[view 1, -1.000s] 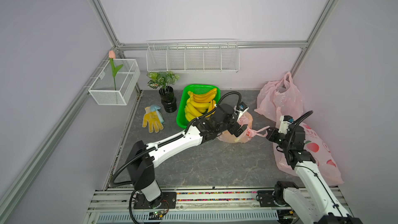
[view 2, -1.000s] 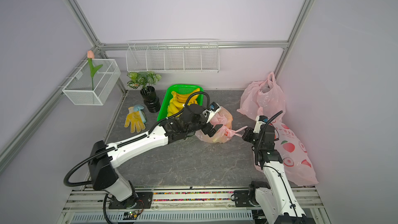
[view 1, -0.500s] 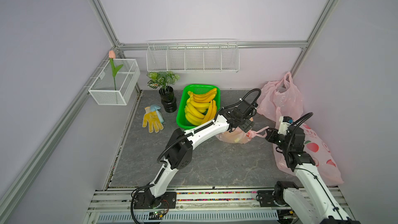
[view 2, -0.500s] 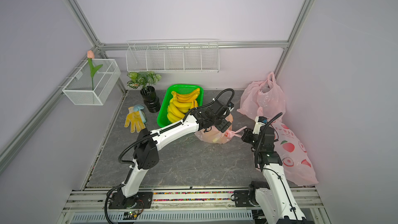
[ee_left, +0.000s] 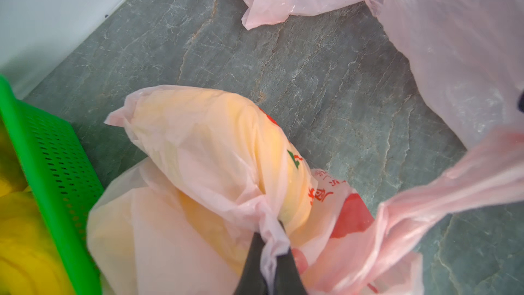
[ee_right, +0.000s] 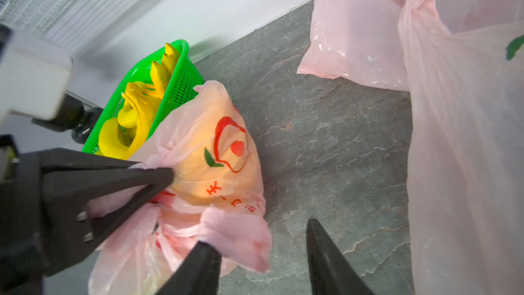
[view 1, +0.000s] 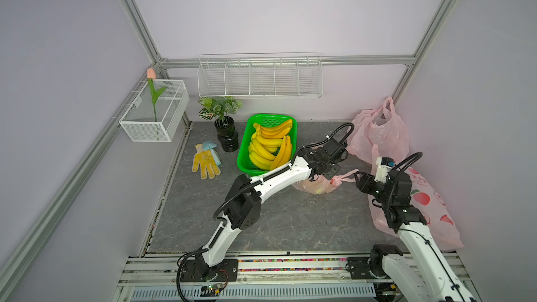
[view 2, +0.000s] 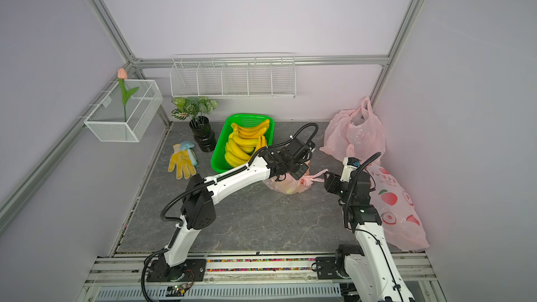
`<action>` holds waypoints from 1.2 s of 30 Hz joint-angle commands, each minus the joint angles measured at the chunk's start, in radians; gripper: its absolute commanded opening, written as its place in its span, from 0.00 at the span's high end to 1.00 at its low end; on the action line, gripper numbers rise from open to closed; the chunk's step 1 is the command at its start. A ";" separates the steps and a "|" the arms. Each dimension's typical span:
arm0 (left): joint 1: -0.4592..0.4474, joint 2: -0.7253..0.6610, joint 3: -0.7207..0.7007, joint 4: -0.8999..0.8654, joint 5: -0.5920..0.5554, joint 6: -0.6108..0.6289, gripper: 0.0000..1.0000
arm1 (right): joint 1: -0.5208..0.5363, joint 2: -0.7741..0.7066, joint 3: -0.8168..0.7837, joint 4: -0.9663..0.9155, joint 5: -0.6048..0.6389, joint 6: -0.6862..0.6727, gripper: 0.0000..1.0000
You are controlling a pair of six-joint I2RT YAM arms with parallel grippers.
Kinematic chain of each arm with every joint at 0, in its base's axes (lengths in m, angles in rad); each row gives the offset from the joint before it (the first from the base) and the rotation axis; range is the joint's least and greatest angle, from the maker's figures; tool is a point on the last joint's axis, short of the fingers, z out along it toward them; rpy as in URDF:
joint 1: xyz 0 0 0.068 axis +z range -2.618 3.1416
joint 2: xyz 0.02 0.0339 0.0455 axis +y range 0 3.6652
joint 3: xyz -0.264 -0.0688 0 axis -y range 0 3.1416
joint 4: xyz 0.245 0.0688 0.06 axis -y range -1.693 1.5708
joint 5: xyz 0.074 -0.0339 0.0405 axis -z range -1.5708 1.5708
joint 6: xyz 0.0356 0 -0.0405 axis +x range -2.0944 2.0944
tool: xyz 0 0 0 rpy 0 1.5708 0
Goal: Place the banana into a plastic bag & tie a knot
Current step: Pick up the plastic bag at the center of the board, then place the plastic bag at the center of the board.
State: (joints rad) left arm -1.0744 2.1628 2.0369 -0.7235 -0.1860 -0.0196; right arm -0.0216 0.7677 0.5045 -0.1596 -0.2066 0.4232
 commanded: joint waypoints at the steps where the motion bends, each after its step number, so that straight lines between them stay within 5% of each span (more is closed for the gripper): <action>1: -0.048 -0.133 -0.024 0.070 -0.042 -0.019 1.00 | 0.005 -0.040 0.062 -0.093 -0.028 0.001 0.34; 4: -0.065 -0.215 -0.050 0.072 -0.087 -0.040 1.00 | 0.006 -0.085 0.108 -0.165 -0.025 -0.002 0.26; 6: -0.066 -0.276 -0.095 0.081 -0.112 -0.062 1.00 | 0.006 -0.113 0.148 -0.208 -0.018 -0.016 0.08; 11: -0.065 -0.455 -0.264 0.107 -0.245 -0.122 1.00 | 0.009 -0.164 0.248 -0.292 -0.057 -0.056 0.11; 17: -0.062 -0.661 -0.419 0.071 -0.453 -0.177 1.00 | 0.029 -0.215 0.258 -0.163 -0.367 -0.026 0.11; 21: -0.023 -0.801 -0.483 -0.032 -0.566 -0.221 1.00 | 0.033 -0.258 0.238 -0.149 -0.353 -0.028 0.11; 26: 0.235 -0.989 -0.635 -0.109 -0.524 -0.312 1.00 | 0.034 -0.252 0.203 -0.173 -0.236 -0.009 0.11; 29: 0.464 -1.058 -0.722 -0.100 -0.440 -0.335 1.00 | 0.034 -0.249 0.183 -0.199 -0.152 0.012 0.11; 33: 0.755 -1.060 -0.827 -0.019 -0.303 -0.380 1.00 | 0.034 -0.242 0.160 -0.212 -0.127 0.022 0.11; 36: 0.893 -0.991 -0.877 0.061 -0.273 -0.416 1.00 | 0.034 -0.226 0.149 -0.192 -0.169 0.033 0.11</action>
State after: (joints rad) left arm -0.2535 1.1221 1.1912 -0.7414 -0.5350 -0.3508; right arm 0.0086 0.5312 0.6746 -0.3695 -0.3702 0.4309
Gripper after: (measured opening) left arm 0.041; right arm 0.887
